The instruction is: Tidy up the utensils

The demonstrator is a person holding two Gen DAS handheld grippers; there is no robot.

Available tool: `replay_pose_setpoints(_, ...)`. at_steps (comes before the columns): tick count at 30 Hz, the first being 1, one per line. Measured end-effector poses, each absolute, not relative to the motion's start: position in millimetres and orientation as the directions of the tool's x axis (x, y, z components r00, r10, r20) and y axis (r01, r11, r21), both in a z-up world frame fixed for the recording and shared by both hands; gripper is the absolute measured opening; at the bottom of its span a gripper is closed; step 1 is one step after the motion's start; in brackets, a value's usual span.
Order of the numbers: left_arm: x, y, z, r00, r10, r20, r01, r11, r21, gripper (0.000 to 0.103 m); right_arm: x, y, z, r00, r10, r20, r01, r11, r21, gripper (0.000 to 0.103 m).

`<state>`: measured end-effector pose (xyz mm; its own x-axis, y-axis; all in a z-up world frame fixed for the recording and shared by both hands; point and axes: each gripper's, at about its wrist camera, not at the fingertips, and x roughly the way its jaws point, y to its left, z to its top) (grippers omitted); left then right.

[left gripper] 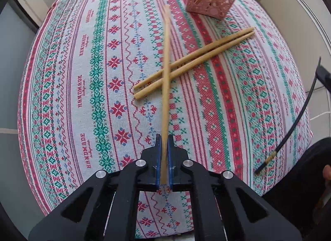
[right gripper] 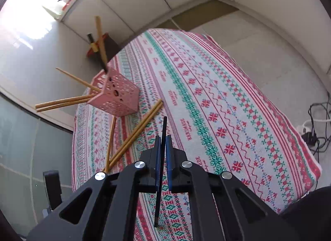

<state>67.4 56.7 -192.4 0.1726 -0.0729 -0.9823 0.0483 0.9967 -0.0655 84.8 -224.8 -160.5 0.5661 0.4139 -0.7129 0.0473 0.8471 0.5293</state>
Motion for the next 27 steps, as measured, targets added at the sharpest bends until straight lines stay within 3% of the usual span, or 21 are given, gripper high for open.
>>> replay_pose_setpoints(6,28.3,71.9,-134.2,0.366,-0.123,-0.922,0.032,0.992,-0.120,0.004,69.9,-219.0,-129.2,0.603,0.456,-0.654,-0.056,0.842,0.536,0.005)
replay_pose_setpoints(13,-1.8,96.1,-56.7,0.598,-0.070,-0.798,0.048,0.998,-0.051,0.004,57.6,-221.0,-96.1,0.641,0.477,-0.602,-0.111,0.833,0.542,0.005)
replay_pose_setpoints(27,-11.6,111.2,-38.8,0.709,-0.064,-0.702,0.021,0.997,-0.070,0.004,53.6,-205.9,-58.7,0.664,0.476,-0.576,-0.187,0.852,0.489,0.005)
